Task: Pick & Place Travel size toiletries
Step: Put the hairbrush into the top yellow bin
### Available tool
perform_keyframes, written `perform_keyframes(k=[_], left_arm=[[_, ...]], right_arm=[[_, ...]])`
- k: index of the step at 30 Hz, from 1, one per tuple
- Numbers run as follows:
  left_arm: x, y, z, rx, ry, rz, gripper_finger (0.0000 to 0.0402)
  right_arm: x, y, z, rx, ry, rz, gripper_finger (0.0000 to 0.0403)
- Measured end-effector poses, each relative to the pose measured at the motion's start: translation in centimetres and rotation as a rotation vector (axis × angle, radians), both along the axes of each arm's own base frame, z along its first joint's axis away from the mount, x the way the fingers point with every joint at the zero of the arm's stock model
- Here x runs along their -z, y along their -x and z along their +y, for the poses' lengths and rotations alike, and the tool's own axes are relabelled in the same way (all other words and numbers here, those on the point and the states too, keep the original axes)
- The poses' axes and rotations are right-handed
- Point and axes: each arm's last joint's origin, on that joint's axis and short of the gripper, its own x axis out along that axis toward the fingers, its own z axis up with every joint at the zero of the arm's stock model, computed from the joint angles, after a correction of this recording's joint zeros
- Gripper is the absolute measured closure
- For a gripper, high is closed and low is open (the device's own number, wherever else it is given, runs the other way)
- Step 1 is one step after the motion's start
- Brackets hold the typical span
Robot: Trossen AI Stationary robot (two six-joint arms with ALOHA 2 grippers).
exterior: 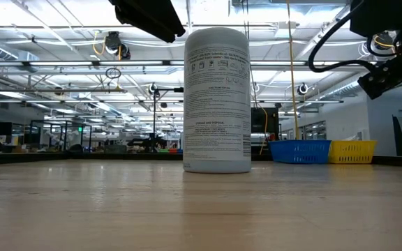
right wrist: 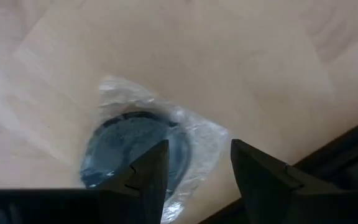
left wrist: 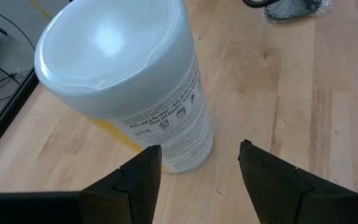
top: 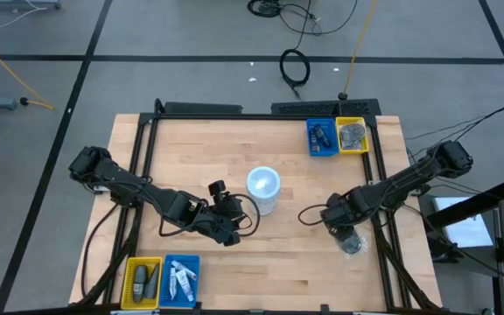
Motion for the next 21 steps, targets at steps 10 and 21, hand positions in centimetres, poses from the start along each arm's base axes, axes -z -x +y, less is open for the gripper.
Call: perform_keyframes(k=[10, 21], left_arm=[[0.0, 0.0, -0.1, -0.001, 0.003, -0.002, 0.0188], [0.0, 0.1, -0.2, 0.004, 0.0, -0.001, 0.0188]], right_arm=[[2.1, 2.2, -1.0, 0.045, 0.001, 0.097, 0.0238], [3.0, 3.2, -1.5, 0.077, -0.089, -0.052, 0.0238]])
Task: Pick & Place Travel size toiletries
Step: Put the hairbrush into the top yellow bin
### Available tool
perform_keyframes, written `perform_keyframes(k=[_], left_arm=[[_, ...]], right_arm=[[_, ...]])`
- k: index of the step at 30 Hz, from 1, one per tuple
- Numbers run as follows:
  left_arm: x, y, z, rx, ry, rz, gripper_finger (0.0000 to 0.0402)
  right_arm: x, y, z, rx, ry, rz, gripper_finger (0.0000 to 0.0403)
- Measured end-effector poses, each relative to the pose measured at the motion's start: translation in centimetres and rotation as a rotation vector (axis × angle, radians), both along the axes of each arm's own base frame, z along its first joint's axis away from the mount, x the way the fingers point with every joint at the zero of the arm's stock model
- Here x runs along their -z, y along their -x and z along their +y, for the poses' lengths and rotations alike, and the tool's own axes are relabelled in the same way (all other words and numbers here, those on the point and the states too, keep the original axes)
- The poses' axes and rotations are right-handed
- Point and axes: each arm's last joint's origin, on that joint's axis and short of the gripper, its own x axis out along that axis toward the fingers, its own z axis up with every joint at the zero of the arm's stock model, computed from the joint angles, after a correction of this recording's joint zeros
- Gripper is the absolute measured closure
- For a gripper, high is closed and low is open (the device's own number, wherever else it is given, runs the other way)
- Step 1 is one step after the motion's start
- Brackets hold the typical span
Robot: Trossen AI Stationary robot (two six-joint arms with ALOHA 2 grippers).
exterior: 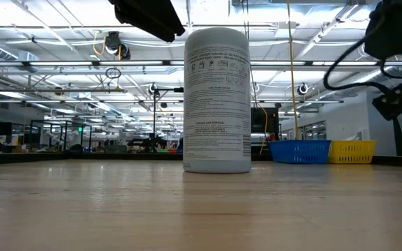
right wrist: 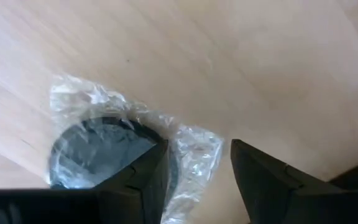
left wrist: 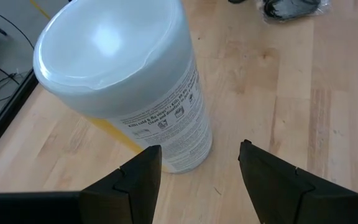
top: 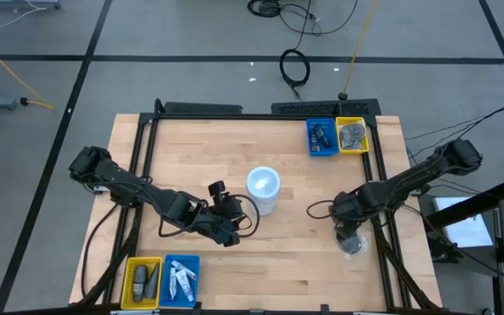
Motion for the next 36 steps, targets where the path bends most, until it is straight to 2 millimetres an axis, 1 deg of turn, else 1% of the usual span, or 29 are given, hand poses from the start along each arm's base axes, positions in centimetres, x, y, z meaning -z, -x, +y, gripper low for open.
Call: perform_keyframes(k=[3, 10, 14, 17, 19, 22, 27, 28, 32, 36], left_arm=[[0.0, 0.0, 0.0, -0.001, 0.001, -0.001, 0.0188], [0.0, 0.0, 0.0, 0.0, -0.001, 0.0, 0.0188], [0.0, 0.0, 0.0, -0.001, 0.0, 0.0, 0.0188], [0.0, 0.0, 0.0, 0.0, 0.0, -0.001, 0.0188], [0.0, 0.0, 0.0, 0.0, 0.0, -0.001, 0.0188], [0.0, 0.0, 0.0, 0.0, 0.0, -0.001, 0.0188], [0.0, 0.0, 0.0, 0.0, 0.0, -0.001, 0.0188], [0.0, 0.0, 0.0, 0.0, 0.0, -0.001, 0.0188], [0.0, 0.0, 0.0, 0.0, 0.0, -0.001, 0.0188], [0.0, 0.0, 0.0, 0.0, -0.001, -0.001, 0.0188]], right_arm=[[0.4, 0.4, -0.2, 0.027, 0.01, -0.015, 0.0238], [3.1, 2.1, -0.7, 0.063, -0.042, 0.016, 0.0238], [3.2, 2.4, -0.8, 0.094, -0.028, 0.041, 0.0239], [3.1, 2.3, -0.8, 0.096, -0.04, 0.015, 0.0245], [3.0, 2.3, -0.8, 0.1, -0.044, 0.005, 0.0259], [2.8, 2.3, -0.8, 0.099, -0.051, -0.009, 0.0295], [2.7, 2.3, -0.7, 0.067, -0.07, -0.04, 0.0386], [2.6, 2.2, -0.7, 0.06, -0.074, -0.047, 0.0393], [2.3, 2.3, -0.7, 0.063, -0.088, -0.079, 0.0399], [1.2, 2.0, -0.6, 0.063, -0.102, -0.131, 0.0402]])
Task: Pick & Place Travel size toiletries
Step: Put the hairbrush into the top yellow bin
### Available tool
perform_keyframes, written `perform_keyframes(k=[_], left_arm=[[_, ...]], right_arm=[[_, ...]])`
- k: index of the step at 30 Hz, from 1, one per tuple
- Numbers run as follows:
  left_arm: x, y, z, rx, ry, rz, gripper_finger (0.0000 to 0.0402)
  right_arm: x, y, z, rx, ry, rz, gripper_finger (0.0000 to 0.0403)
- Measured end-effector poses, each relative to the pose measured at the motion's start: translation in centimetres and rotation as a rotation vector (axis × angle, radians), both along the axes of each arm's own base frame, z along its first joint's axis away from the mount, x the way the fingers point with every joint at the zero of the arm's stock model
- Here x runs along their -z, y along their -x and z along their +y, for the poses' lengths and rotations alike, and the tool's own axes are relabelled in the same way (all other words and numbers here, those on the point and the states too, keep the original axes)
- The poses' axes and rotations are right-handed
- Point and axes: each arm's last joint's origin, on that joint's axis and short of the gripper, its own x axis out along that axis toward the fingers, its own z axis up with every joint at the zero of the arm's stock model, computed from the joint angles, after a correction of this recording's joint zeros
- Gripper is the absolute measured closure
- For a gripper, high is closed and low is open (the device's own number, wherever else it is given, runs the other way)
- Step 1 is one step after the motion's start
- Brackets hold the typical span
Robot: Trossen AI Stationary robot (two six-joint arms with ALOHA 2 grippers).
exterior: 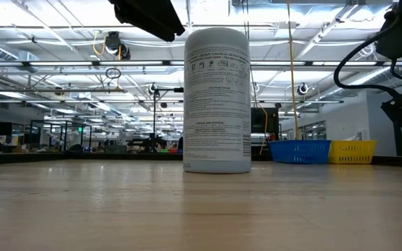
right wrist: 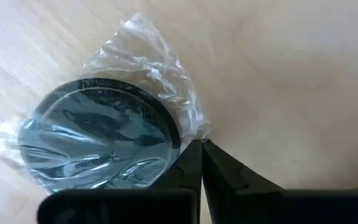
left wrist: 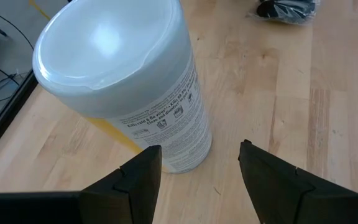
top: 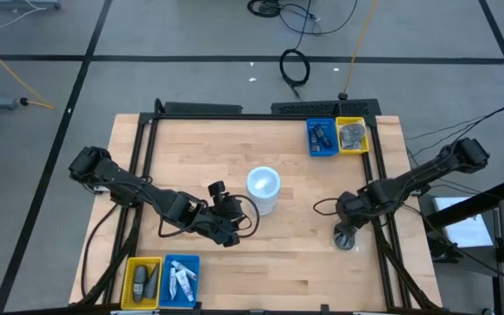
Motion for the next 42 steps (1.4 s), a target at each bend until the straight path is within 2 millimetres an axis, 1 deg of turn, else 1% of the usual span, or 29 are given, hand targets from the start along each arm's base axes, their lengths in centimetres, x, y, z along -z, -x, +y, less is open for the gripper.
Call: perform_keyframes(k=[2, 12, 18, 23, 28, 31, 35, 39, 42], left_arm=[[0.0, 0.0, 0.0, 0.0, 0.0, 0.0, 0.0188], [0.0, 0.0, 0.0, 0.0, -0.001, 0.001, 0.0188], [0.0, 0.0, 0.0, 0.0, -0.001, 0.001, 0.0188], [0.0, 0.0, 0.0, 0.0, -0.001, 0.001, 0.0188], [0.0, 0.0, 0.0, 0.0, -0.001, 0.001, 0.0188], [0.0, 0.0, 0.0, 0.0, -0.001, 0.001, 0.0188], [0.0, 0.0, 0.0, 0.0, -0.001, 0.001, 0.0188], [0.0, 0.0, 0.0, 0.0, -0.001, 0.001, 0.0188], [0.0, 0.0, 0.0, 0.0, -0.001, 0.001, 0.0188]], right_arm=[[-0.8, -0.2, 0.1, -0.017, 0.012, -0.021, 0.0402], [-6.4, -2.0, 0.3, -0.064, 0.119, -0.173, 0.0403], [-9.6, -3.2, 0.4, -0.099, 0.192, -0.313, 0.0403], [-12.4, -3.7, 0.3, -0.119, 0.289, -0.414, 0.0403], [-14.9, -3.9, -0.1, -0.082, 0.413, -0.496, 0.0403], [-16.1, -3.9, -0.3, -0.073, 0.486, -0.529, 0.0403], [-17.5, -3.5, -0.9, -0.004, 0.63, -0.544, 0.0403], [-18.1, -3.2, -1.5, 0.068, 0.761, -0.577, 0.0403], [-18.3, -3.1, -2.0, 0.109, 0.816, -0.583, 0.0403]])
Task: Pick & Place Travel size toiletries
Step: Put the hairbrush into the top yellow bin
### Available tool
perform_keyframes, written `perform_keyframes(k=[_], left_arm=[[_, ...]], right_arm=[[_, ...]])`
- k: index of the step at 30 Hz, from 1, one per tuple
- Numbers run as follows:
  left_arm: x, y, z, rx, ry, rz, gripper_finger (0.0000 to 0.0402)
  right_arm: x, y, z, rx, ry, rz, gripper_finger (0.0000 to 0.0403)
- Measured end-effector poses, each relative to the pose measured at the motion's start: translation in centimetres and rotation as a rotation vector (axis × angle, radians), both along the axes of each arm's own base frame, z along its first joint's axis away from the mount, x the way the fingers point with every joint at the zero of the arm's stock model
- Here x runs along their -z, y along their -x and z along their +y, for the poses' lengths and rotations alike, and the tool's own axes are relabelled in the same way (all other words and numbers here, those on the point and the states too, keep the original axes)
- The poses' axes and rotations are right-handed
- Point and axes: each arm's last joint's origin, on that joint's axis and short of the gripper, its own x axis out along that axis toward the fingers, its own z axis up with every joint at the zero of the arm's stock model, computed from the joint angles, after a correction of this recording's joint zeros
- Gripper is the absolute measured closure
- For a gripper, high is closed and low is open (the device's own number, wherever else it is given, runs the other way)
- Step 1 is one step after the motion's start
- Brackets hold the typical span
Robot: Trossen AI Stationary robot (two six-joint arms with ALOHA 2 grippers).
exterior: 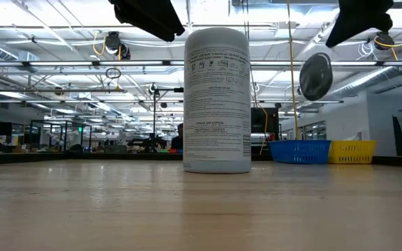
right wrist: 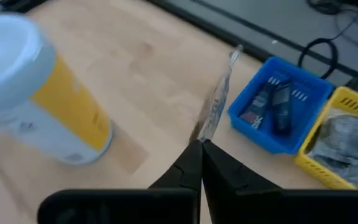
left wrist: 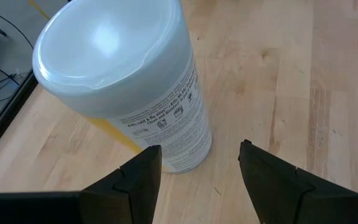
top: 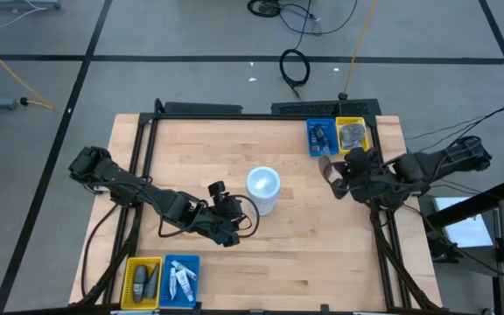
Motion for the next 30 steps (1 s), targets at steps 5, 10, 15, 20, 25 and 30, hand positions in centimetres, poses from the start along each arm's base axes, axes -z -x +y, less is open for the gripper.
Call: perform_keyframes(k=[5, 10, 15, 20, 25, 30], left_arm=[[0.0, 0.0, 0.0, 0.0, 0.0, 0.0, 0.0188], [0.0, 0.0, 0.0, 0.0, 0.0, 0.0, 0.0188], [0.0, 0.0, 0.0, 0.0, 0.0, 0.0, 0.0188], [0.0, 0.0, 0.0, 0.0, 0.0, 0.0, 0.0188], [0.0, 0.0, 0.0, 0.0, 0.0, 0.0, 0.0188], [0.0, 0.0, 0.0, 0.0, 0.0, 0.001, 0.0188]], right_arm=[[-0.1, 0.4, -1.4, 0.1, 0.058, 0.017, 0.0403], [0.2, 1.1, -3.1, 0.226, 0.099, 0.098, 0.0403], [0.1, 1.4, -4.5, 0.341, 0.157, 0.118, 0.0403], [0.2, 1.7, -5.8, 0.412, 0.191, 0.162, 0.0403], [0.9, 2.0, -7.2, 0.478, 0.216, 0.207, 0.0403], [1.7, 2.6, -8.4, 0.53, 0.232, 0.196, 0.0403]])
